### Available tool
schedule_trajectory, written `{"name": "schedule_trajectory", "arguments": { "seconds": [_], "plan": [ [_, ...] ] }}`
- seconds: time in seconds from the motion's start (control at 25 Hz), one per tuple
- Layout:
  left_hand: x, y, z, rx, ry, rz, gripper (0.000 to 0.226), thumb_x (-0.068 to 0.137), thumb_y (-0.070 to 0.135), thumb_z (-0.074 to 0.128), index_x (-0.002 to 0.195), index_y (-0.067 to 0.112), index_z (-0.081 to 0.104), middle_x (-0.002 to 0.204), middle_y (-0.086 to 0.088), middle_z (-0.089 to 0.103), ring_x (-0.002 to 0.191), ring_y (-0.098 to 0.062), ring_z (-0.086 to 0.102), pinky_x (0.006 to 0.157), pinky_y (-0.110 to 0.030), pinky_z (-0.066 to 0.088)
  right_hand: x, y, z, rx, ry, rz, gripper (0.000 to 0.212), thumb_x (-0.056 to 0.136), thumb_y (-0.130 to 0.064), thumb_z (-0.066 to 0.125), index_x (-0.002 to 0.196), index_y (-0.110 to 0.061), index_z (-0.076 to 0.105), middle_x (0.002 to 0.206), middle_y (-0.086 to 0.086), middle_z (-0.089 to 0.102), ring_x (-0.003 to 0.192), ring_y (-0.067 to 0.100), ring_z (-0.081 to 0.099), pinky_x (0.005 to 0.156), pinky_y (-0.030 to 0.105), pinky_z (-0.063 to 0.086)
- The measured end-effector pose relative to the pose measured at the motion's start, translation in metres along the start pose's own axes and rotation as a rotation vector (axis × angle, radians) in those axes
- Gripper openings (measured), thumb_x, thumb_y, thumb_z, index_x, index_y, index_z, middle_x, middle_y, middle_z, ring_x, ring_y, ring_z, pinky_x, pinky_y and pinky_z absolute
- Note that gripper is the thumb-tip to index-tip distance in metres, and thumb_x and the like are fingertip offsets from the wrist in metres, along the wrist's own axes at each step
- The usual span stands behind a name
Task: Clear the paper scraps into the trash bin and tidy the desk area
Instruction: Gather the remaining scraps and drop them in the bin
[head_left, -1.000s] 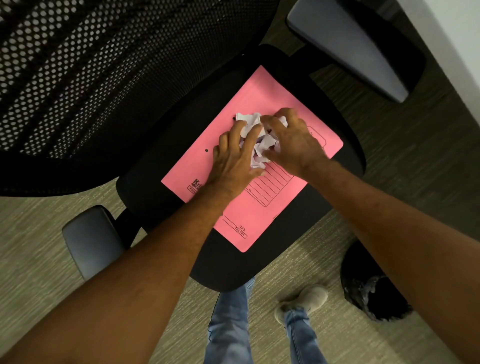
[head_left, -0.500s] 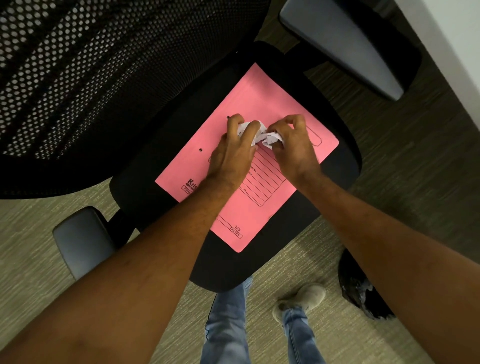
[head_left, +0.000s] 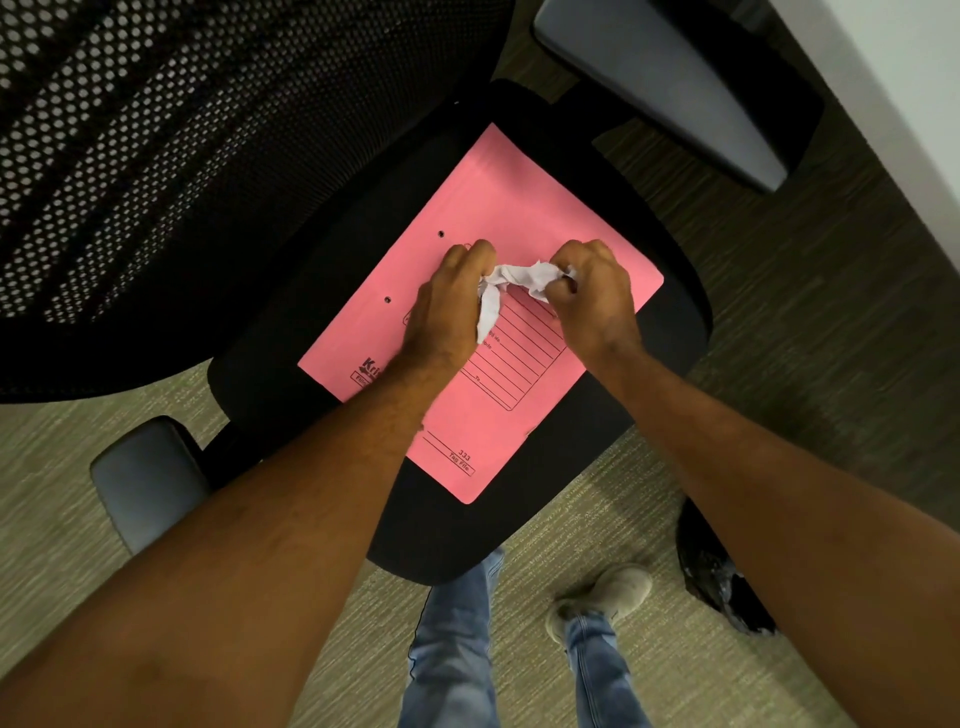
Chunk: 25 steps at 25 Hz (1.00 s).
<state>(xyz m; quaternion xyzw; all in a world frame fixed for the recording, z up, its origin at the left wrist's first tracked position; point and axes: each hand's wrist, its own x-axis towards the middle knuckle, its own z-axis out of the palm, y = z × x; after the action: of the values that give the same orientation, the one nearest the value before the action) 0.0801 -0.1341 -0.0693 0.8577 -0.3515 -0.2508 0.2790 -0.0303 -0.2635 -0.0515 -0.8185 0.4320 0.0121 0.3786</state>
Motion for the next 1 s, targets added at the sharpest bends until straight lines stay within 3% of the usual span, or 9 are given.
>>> {"name": "schedule_trajectory", "arguments": {
  "seconds": [0.08,0.16,0.4,0.56,0.68,0.84,0.92,1.0],
  "plan": [
    [-0.003,-0.001,0.001,-0.038,0.017,-0.041,0.015,0.095,0.013,0.069,0.100,0.013,0.055,0.101,-0.002,0.061,0.081,-0.015,0.064,0.060,-0.028,0.059,0.002,0.001,-0.002,0.116,0.013,0.083,0.009,0.096,-0.004,0.061,0.091,-0.009,0.065,0.093,0.003,0.060,0.082,0.018,0.064,0.068,0.035,0.060],
    [-0.006,0.000,0.001,-0.100,0.034,-0.107,0.013,0.097,0.012,0.066,0.096,0.014,0.053,0.100,0.000,0.061,0.082,-0.015,0.066,0.059,-0.029,0.061,0.000,0.001,-0.004,0.278,0.008,0.182,0.007,0.096,-0.005,0.064,0.092,-0.010,0.067,0.089,0.004,0.067,0.083,0.019,0.067,0.066,0.032,0.060],
    [-0.021,0.004,0.001,-0.303,0.072,-0.261,0.017,0.097,0.013,0.068,0.095,0.006,0.052,0.099,-0.011,0.066,0.079,-0.027,0.072,0.055,-0.043,0.063,-0.018,0.005,-0.009,0.558,0.013,0.367,0.006,0.096,-0.007,0.070,0.101,-0.009,0.069,0.101,0.011,0.072,0.084,0.015,0.068,0.063,0.023,0.057],
    [-0.035,0.008,0.001,-0.385,0.087,-0.306,0.015,0.101,0.012,0.062,0.091,0.009,0.051,0.089,0.000,0.064,0.071,-0.017,0.070,0.049,-0.030,0.061,-0.030,0.008,-0.014,0.302,-0.038,0.199,0.010,0.097,-0.007,0.062,0.091,-0.015,0.062,0.085,0.002,0.066,0.072,0.009,0.060,0.058,0.022,0.053],
    [-0.040,0.007,-0.002,-0.435,0.130,-0.358,0.017,0.101,0.009,0.058,0.087,0.012,0.049,0.090,-0.001,0.062,0.071,-0.013,0.067,0.051,-0.030,0.058,-0.033,0.001,-0.013,0.061,-0.076,0.020,0.014,0.099,-0.006,0.053,0.091,-0.016,0.059,0.081,0.001,0.062,0.067,0.009,0.056,0.054,0.026,0.044],
    [-0.049,0.002,-0.008,-0.353,0.196,-0.326,0.021,0.096,0.003,0.063,0.085,0.013,0.048,0.077,0.009,0.055,0.065,-0.008,0.062,0.051,-0.013,0.051,-0.031,0.000,-0.004,0.056,-0.106,0.065,0.031,0.102,-0.006,0.049,0.121,-0.006,0.073,0.109,0.008,0.074,0.096,0.022,0.070,0.081,0.036,0.062],
    [-0.056,0.001,-0.011,-0.377,0.202,-0.306,0.021,0.096,0.004,0.065,0.088,0.012,0.047,0.079,0.011,0.055,0.066,0.008,0.063,0.050,-0.012,0.052,-0.034,0.003,-0.003,0.214,-0.058,0.153,0.035,0.099,-0.008,0.046,0.108,-0.012,0.079,0.092,0.000,0.074,0.078,0.012,0.067,0.068,0.032,0.059],
    [-0.062,-0.003,-0.014,-0.375,0.228,-0.278,0.020,0.096,0.005,0.067,0.091,0.012,0.048,0.081,0.013,0.055,0.070,0.012,0.063,0.053,-0.010,0.052,-0.036,0.005,-0.004,0.306,0.056,0.247,0.039,0.094,-0.020,0.046,0.062,-0.026,0.067,0.057,-0.016,0.053,0.048,0.002,0.045,0.051,0.028,0.041]
  ]
}}
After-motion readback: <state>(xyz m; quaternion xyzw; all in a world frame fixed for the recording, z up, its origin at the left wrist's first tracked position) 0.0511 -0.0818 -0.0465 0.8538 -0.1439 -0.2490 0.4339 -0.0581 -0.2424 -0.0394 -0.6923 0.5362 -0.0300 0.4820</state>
